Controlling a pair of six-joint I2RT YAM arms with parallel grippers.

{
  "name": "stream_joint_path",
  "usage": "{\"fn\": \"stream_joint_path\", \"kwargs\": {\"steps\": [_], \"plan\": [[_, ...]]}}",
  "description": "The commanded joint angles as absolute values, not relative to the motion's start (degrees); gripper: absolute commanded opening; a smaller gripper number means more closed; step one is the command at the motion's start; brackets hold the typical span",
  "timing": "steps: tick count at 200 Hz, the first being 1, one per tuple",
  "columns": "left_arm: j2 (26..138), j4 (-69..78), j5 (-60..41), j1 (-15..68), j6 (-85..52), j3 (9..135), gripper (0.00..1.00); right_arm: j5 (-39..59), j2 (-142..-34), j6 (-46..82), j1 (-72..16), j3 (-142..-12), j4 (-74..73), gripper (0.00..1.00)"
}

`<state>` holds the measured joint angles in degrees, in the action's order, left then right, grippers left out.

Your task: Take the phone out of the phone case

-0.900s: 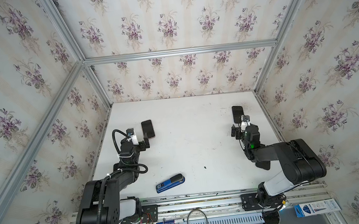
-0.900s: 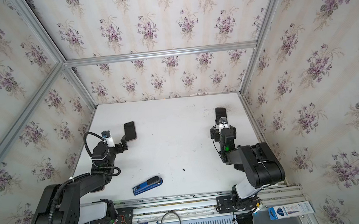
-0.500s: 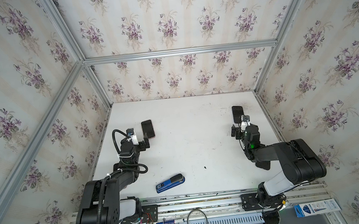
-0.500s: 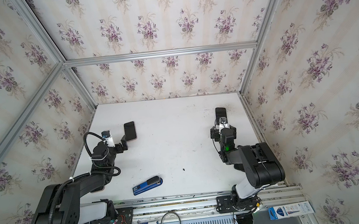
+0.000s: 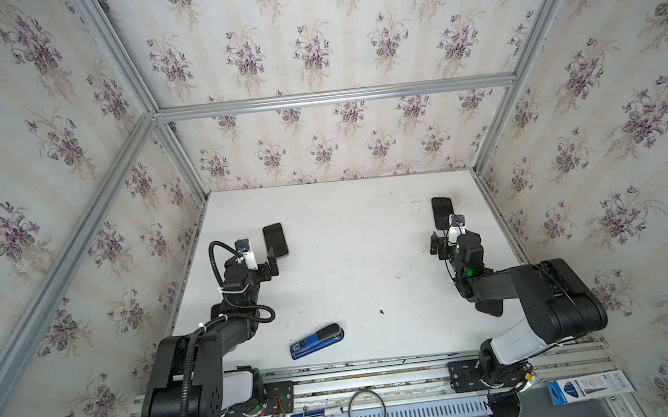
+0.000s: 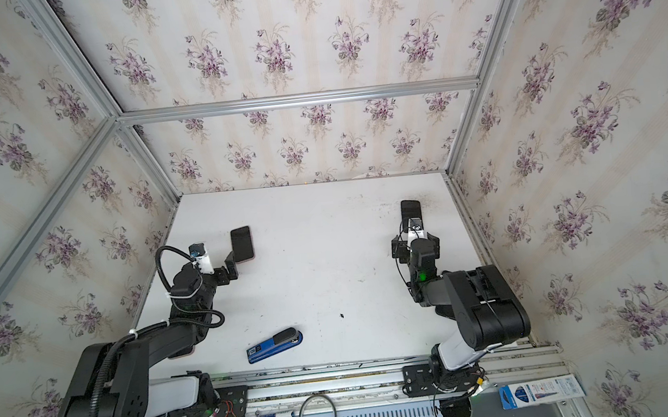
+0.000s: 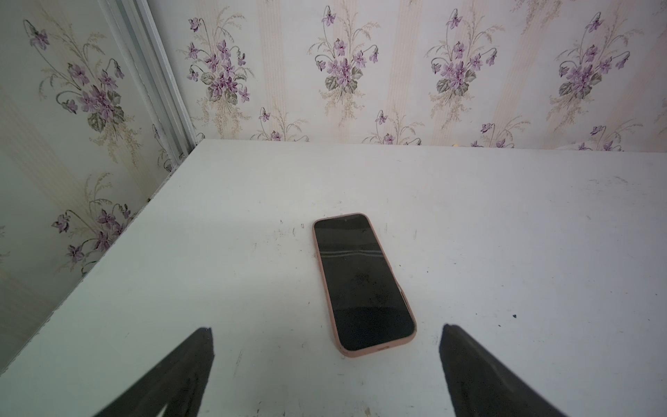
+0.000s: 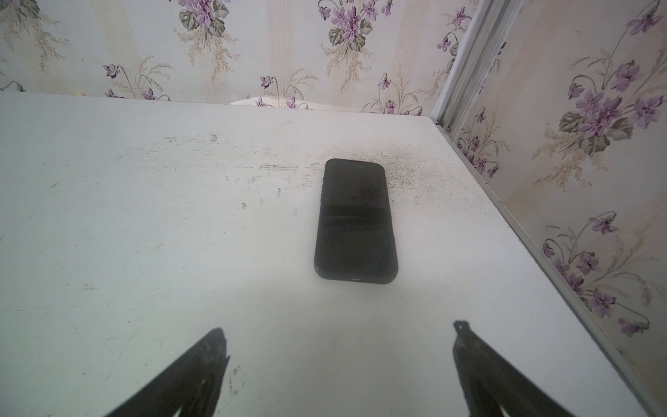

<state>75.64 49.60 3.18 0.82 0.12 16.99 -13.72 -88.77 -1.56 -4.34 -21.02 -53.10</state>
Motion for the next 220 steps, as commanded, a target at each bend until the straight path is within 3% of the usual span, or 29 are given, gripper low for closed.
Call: {"fn": "stream_joint_path", "kwargs": {"steps": [1,20,40,67,107,131,161,220], "plan": [[75.59,51.77,2.99,0.83,1.05,16.97,1.00,-13.88,-88.78,-1.97,-4.31,-21.29,-54.17,1.00],[72.48,47.96,2.60,1.57,2.39,18.22,1.00,-18.39,-84.02,-5.01,-7.89,-20.87,-52.26,1.00],[61.54,30.74,6.54,4.24,-0.88,22.16,1.00,-27.47,-73.17,-5.22,-13.73,-25.44,-33.31,1.00],[51.09,12.70,12.84,10.64,-9.38,28.31,1.00,-21.59,-59.35,5.60,-17.30,-33.09,-6.65,1.00],[45.10,-9.93,2.51,16.81,-20.65,41.58,1.00,-13.59,-45.46,16.25,-21.40,-40.50,17.42,1.00],[45.87,-22.49,-3.74,18.58,-21.04,48.66,1.00,-9.96,-43.32,18.85,-21.49,-46.26,31.40,1.00],[45.55,-31.45,-7.52,19.24,-17.94,52.45,1.00,-12.48,-43.28,20.81,-21.47,-51.47,43.52,1.00],[47.56,-39.82,-5.00,21.07,-12.00,54.31,1.00,-13.13,-52.65,21.80,-21.50,-55.71,48.81,1.00]]}}
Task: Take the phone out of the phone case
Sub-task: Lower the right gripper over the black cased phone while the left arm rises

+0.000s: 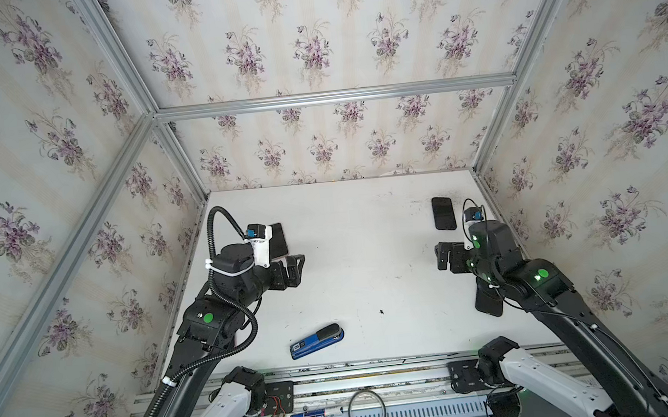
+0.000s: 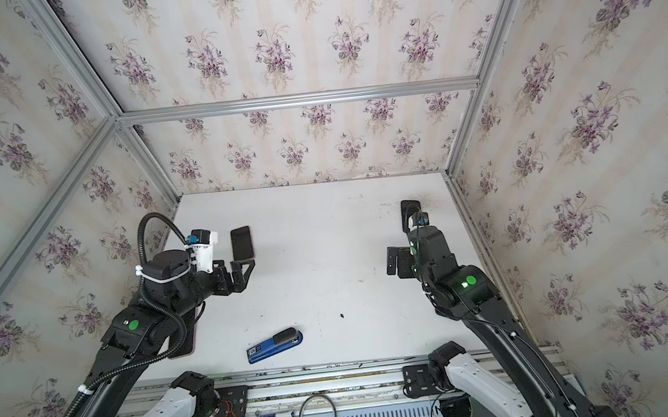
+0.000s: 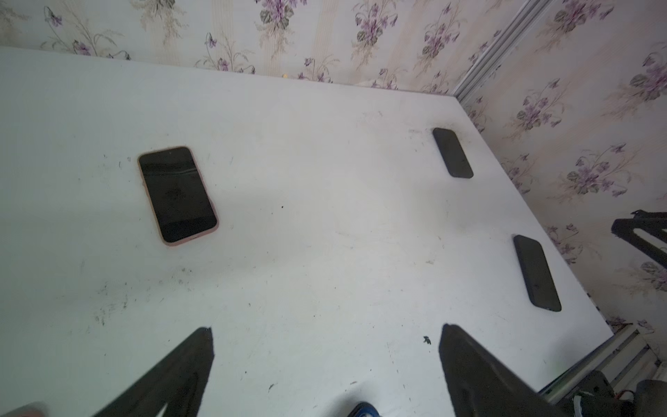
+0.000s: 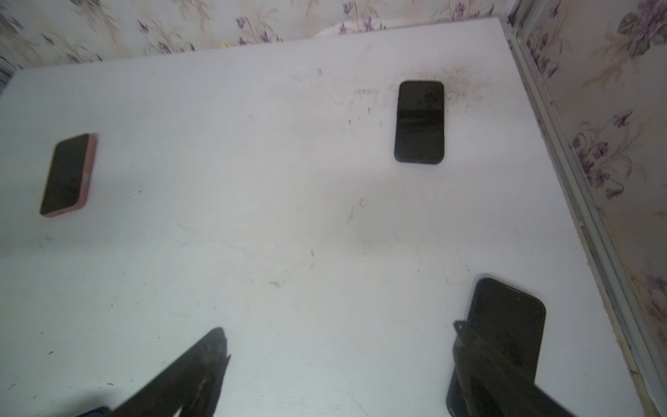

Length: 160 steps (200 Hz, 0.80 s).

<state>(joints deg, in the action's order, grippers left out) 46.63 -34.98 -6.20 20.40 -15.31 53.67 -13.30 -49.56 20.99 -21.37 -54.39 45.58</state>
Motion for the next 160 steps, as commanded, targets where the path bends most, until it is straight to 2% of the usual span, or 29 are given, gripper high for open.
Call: {"fn": "stream_joint_path", "kwargs": {"steps": [1,54,123,160], "plan": [[47.64,-39.91,-4.92,21.08,-11.93,54.31,1.00,-13.11,-52.82,21.84,-21.47,-55.67,48.75,1.00],[50.53,-40.25,-2.27,21.53,-8.19,53.92,1.00,-9.84,-63.18,19.45,-19.13,-57.61,43.96,1.00],[45.60,-33.66,-5.54,21.53,-8.81,52.39,1.00,-9.52,-80.22,13.92,-13.10,-65.95,38.47,1.00],[45.28,-29.67,-8.93,21.80,-11.01,55.86,1.00,-6.69,-88.88,12.30,-7.58,-70.91,36.30,1.00]]}}
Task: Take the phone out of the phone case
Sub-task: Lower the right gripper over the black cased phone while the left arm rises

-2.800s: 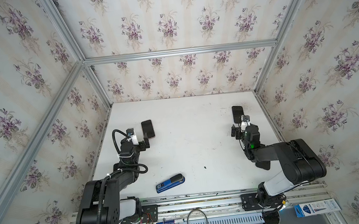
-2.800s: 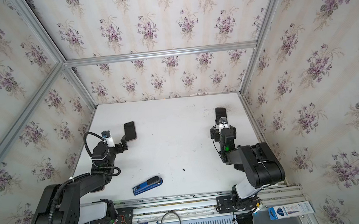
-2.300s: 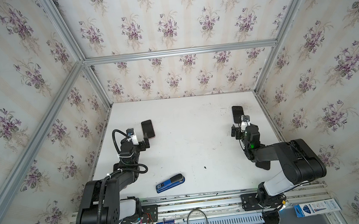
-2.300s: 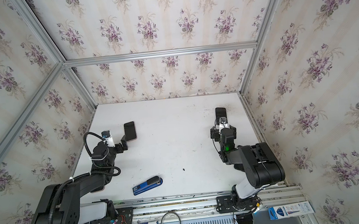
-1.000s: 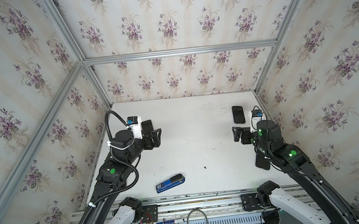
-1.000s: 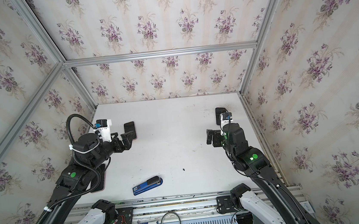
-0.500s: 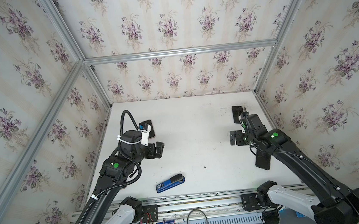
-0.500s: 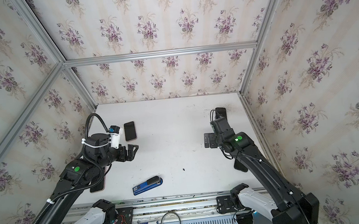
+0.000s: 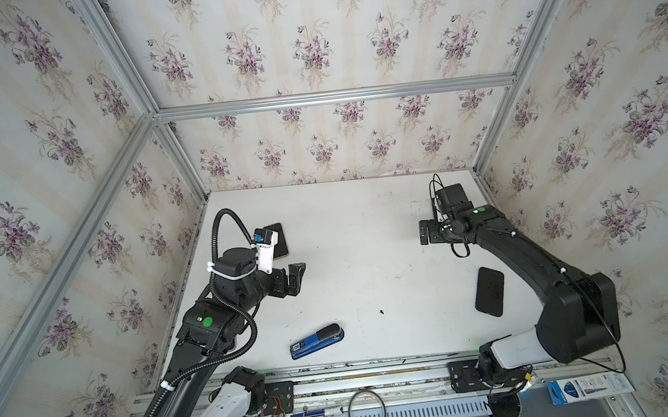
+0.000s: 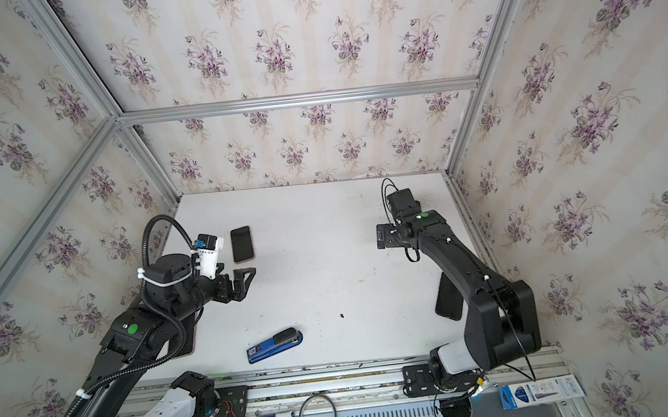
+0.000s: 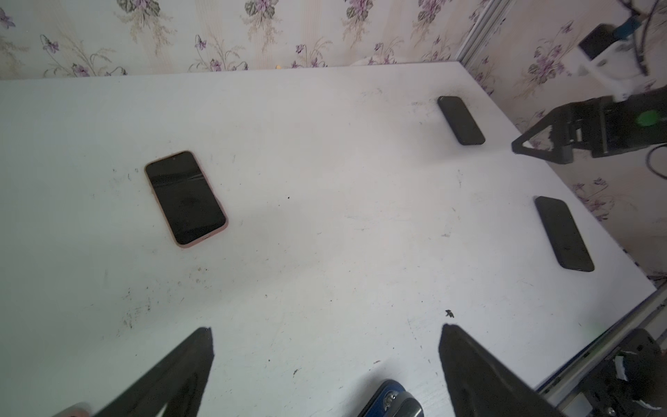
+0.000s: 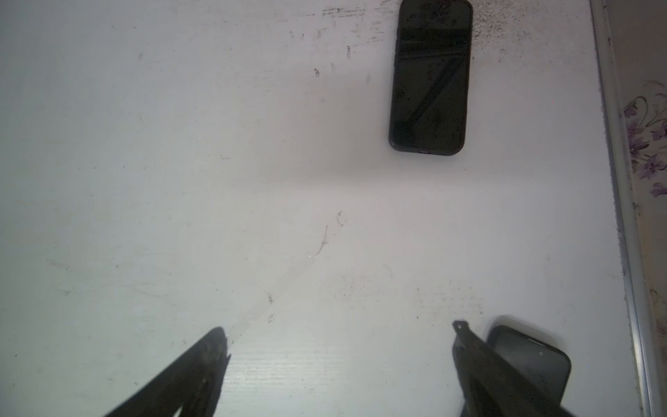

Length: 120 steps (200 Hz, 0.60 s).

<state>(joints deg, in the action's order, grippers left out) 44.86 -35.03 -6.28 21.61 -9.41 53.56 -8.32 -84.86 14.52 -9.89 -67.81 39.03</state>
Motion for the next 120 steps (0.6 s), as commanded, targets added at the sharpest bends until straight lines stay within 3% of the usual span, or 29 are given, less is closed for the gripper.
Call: {"fn": "stream_joint_path", "kwargs": {"steps": [1,120], "plan": [[45.36,-29.56,-8.99,21.84,-11.17,55.97,1.00,-6.64,-89.09,12.22,-7.52,-70.96,36.25,1.00],[60.19,-18.19,-15.04,26.45,-16.10,69.42,1.00,-5.30,-109.66,6.24,0.28,-85.26,37.11,1.00]]}}
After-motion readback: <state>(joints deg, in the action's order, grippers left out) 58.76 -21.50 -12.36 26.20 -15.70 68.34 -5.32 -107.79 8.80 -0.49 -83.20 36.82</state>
